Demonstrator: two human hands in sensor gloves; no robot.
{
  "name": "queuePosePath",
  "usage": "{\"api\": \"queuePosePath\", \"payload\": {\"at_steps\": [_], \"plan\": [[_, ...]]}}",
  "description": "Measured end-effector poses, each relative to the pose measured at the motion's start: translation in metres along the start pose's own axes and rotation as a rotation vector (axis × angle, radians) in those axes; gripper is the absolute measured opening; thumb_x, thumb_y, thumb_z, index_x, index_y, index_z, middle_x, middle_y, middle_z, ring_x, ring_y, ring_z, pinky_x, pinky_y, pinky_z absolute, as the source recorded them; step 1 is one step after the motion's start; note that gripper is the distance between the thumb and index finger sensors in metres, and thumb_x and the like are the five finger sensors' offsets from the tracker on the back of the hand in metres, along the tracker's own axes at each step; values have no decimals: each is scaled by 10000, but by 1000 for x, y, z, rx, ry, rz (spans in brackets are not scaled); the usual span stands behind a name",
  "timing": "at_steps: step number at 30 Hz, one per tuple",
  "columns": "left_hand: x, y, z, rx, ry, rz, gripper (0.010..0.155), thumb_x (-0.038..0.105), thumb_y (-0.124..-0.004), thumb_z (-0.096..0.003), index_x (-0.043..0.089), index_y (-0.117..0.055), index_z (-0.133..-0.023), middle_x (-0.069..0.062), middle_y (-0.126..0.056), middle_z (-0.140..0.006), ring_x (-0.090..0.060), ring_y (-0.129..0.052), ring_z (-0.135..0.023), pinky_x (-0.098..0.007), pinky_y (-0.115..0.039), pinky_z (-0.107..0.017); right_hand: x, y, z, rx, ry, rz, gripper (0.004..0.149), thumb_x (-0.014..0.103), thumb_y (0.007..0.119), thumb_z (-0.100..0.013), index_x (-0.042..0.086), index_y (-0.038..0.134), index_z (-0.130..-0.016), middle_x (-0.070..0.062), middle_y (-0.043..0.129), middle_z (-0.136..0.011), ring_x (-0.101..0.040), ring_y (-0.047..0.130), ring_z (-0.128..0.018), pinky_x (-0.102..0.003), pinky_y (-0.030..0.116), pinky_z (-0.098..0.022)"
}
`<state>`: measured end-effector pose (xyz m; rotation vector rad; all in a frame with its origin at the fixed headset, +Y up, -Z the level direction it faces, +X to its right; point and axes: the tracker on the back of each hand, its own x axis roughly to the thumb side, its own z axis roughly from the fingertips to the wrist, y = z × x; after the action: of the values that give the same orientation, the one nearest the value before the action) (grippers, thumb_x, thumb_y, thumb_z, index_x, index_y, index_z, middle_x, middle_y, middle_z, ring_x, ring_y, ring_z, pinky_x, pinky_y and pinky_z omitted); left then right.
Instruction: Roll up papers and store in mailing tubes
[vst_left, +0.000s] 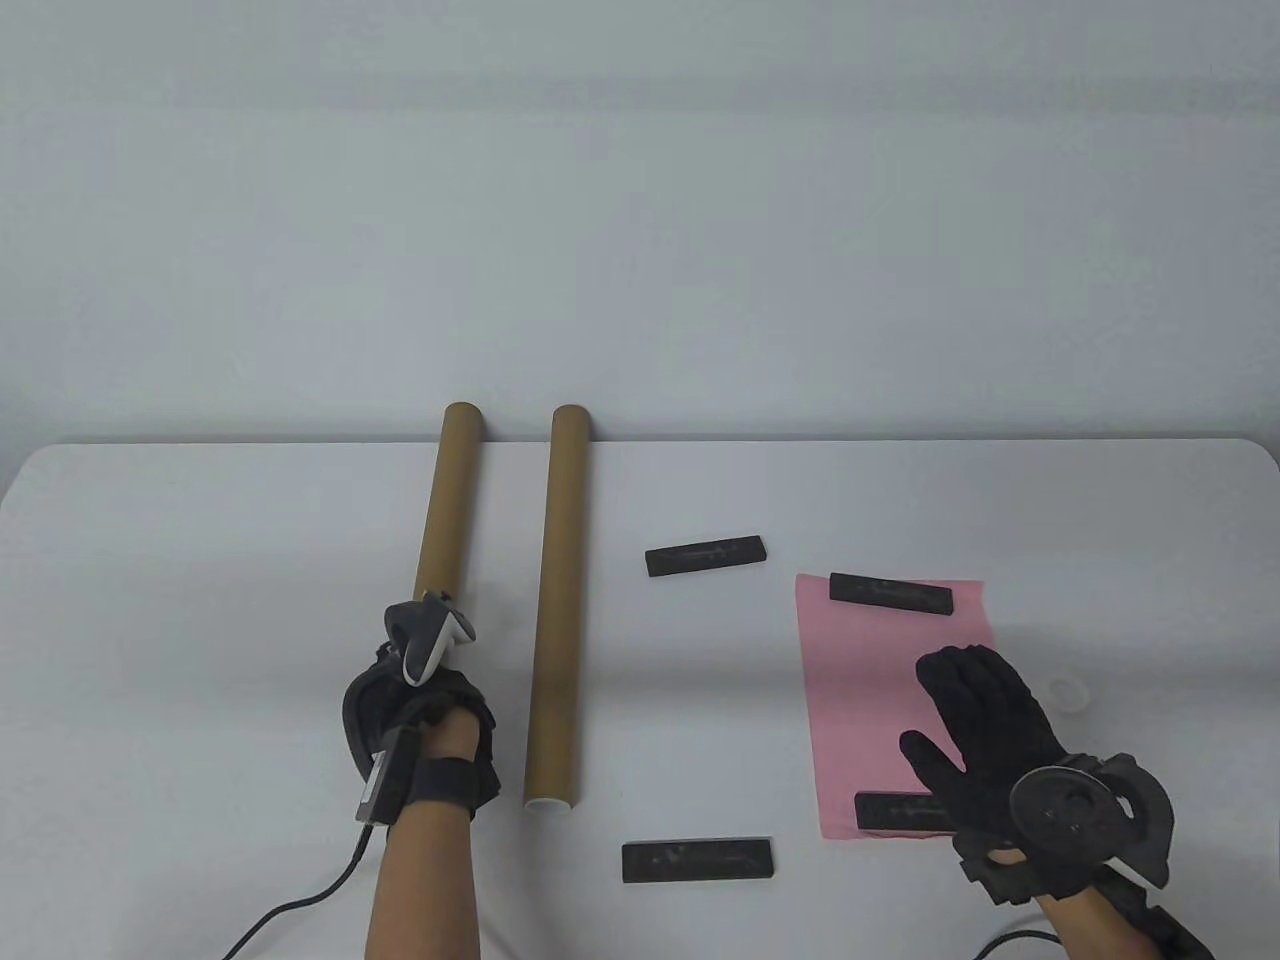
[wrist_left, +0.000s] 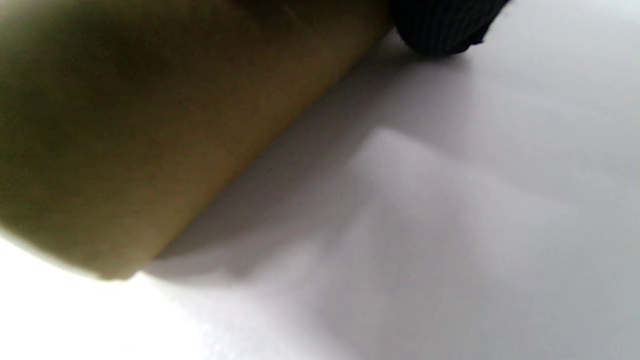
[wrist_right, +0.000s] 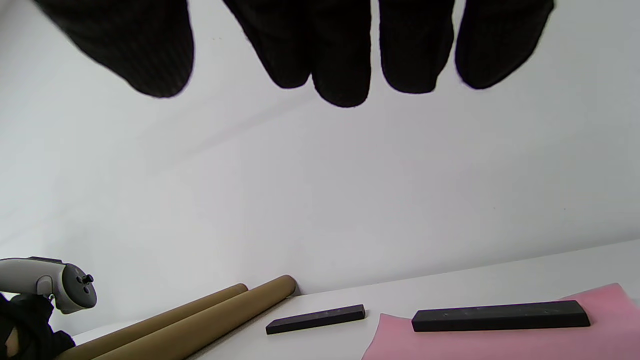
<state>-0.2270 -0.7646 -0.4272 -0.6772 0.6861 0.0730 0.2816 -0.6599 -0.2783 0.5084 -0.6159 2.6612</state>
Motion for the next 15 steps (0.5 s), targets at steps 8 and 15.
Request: {"api": "queuePosePath", "payload": {"at_steps": [8, 15], "plan": [[-8, 11, 10, 8, -27, 39, 1092, 704, -654, -368, 159, 39, -1012, -162, -251, -1117, -417, -525, -1052, -561, -586, -752, -2, -3, 0, -11, 6, 1, 734, 538, 764, -520, 80, 644, -1081, -221, 700, -1084, -580, 698, -987, -717, 653, -631], [13, 50, 100, 319, -229, -29, 1069, 695, -666, -380, 200, 17, -1037, -170, -148, -1137, -457, -377, -1102, -591, -496, -785, -3, -5, 0, -21, 8, 0, 738, 536, 765, -520, 74, 643, -1081, -222, 699, -1083, -582, 700, -983, -719, 652, -629]]}}
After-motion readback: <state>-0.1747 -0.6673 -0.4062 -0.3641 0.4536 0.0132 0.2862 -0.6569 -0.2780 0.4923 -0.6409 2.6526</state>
